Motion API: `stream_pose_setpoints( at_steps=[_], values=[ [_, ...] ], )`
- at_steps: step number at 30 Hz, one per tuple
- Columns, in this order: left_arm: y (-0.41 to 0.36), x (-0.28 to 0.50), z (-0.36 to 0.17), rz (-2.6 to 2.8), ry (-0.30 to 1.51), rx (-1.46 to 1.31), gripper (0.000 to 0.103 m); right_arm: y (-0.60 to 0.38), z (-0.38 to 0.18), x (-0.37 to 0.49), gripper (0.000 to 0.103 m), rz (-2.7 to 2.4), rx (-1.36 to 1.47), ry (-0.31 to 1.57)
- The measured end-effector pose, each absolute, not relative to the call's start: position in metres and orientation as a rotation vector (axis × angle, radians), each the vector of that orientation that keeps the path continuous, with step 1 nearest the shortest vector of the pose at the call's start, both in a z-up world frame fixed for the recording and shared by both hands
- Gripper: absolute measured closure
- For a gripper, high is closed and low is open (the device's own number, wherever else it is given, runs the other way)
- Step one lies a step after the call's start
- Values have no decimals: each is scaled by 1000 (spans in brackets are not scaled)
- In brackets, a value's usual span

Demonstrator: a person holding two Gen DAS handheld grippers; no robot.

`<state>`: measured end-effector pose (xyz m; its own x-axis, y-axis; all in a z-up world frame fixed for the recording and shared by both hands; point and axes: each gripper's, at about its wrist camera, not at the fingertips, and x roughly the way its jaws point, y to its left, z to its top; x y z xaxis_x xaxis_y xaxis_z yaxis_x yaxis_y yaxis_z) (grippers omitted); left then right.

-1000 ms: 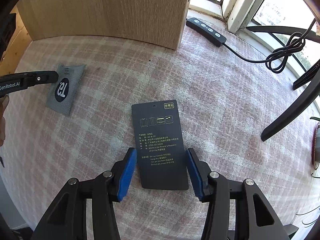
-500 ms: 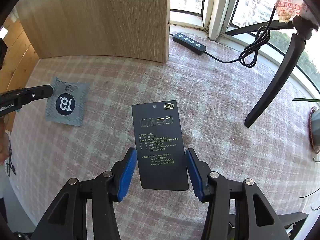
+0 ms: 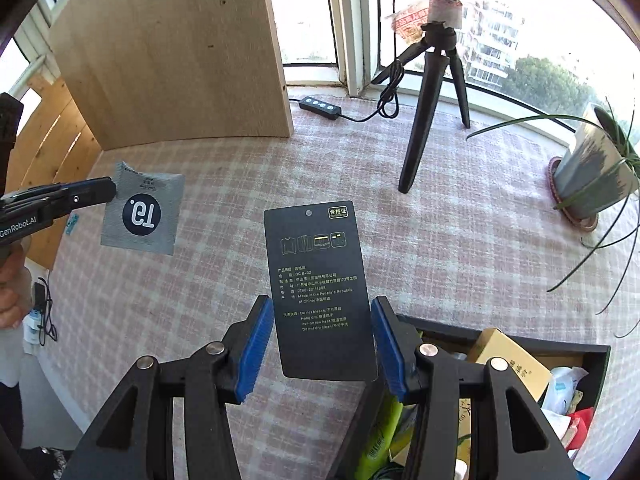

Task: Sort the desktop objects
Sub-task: 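Carry the card and grey packet into the organizer tray with both tools and release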

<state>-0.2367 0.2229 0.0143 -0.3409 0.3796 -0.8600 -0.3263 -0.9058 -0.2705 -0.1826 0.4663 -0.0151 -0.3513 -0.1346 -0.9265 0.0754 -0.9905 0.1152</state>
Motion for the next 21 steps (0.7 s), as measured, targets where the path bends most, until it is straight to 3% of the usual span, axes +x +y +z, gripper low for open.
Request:
stream_pose_setpoints(
  at_steps=[10, 21],
  values=[
    [370, -173, 48, 2031, 94, -1314, 103, 568, 19, -75, 57, -2663, 1775, -279],
    [508, -90, 75, 1775, 181, -1210, 103, 640, 17, 19, 57, -2740, 1871, -496]
  ],
)
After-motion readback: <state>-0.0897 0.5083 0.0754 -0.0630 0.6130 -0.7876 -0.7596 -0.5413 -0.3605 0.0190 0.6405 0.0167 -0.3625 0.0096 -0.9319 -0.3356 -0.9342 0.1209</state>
